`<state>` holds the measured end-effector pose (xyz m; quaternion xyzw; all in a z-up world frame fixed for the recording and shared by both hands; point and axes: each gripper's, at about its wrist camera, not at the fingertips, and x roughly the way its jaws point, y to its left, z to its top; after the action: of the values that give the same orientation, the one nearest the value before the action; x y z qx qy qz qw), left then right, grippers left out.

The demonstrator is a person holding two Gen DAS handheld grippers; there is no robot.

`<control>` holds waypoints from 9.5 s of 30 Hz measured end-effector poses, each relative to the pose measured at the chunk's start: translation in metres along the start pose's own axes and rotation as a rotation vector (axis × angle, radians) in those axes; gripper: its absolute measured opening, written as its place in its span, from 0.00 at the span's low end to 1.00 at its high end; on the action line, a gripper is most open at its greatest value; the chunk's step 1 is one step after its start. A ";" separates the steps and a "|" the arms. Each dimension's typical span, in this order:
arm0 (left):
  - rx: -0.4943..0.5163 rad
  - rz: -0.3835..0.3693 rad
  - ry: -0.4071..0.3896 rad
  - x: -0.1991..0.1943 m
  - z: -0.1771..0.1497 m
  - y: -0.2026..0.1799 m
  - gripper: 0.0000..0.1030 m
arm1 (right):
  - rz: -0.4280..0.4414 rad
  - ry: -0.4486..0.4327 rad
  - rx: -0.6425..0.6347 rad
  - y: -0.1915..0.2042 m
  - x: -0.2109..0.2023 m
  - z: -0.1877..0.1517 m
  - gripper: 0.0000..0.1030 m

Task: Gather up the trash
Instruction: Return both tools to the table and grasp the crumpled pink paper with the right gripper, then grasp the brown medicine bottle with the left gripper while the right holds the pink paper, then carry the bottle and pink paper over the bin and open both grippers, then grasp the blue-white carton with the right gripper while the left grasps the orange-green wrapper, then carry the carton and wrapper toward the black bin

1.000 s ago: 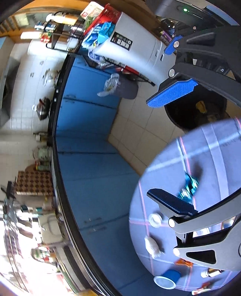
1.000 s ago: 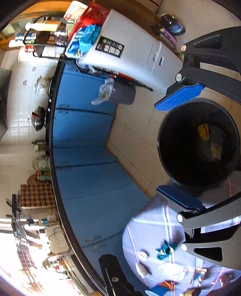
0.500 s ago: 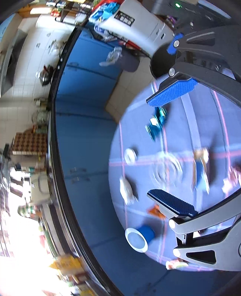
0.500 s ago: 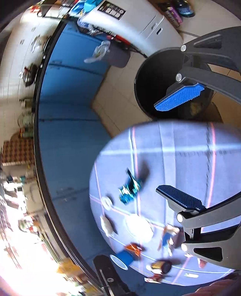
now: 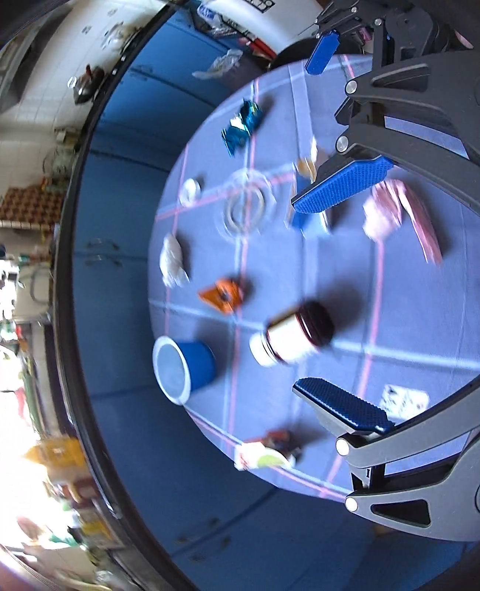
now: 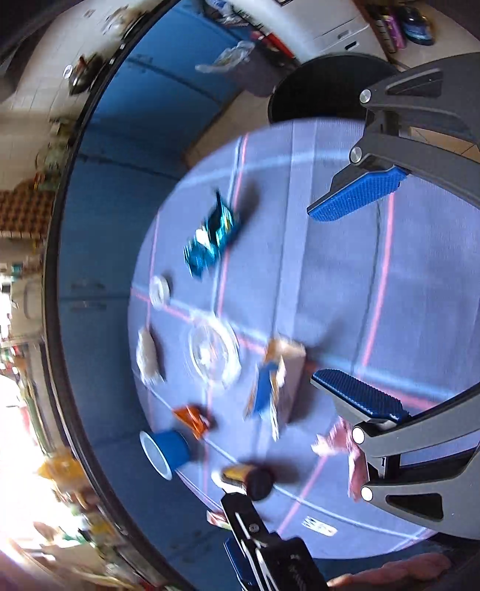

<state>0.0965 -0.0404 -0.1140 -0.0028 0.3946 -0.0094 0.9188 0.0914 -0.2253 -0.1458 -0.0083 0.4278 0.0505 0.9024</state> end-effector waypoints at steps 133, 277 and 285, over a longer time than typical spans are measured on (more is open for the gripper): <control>0.434 -0.275 -0.022 0.023 0.060 -0.316 0.45 | -0.276 -0.167 0.418 -0.243 -0.040 -0.010 0.25; 0.075 -0.161 0.021 0.026 0.040 -0.027 0.33 | -0.154 -0.185 0.187 -0.032 -0.016 0.029 0.76; 0.163 -0.198 0.041 0.024 0.035 -0.087 0.33 | -0.209 -0.205 0.239 -0.086 -0.030 0.017 0.76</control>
<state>0.1371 -0.1276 -0.1059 0.0333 0.4091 -0.1320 0.9023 0.0942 -0.3121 -0.1140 0.0595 0.3333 -0.0940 0.9362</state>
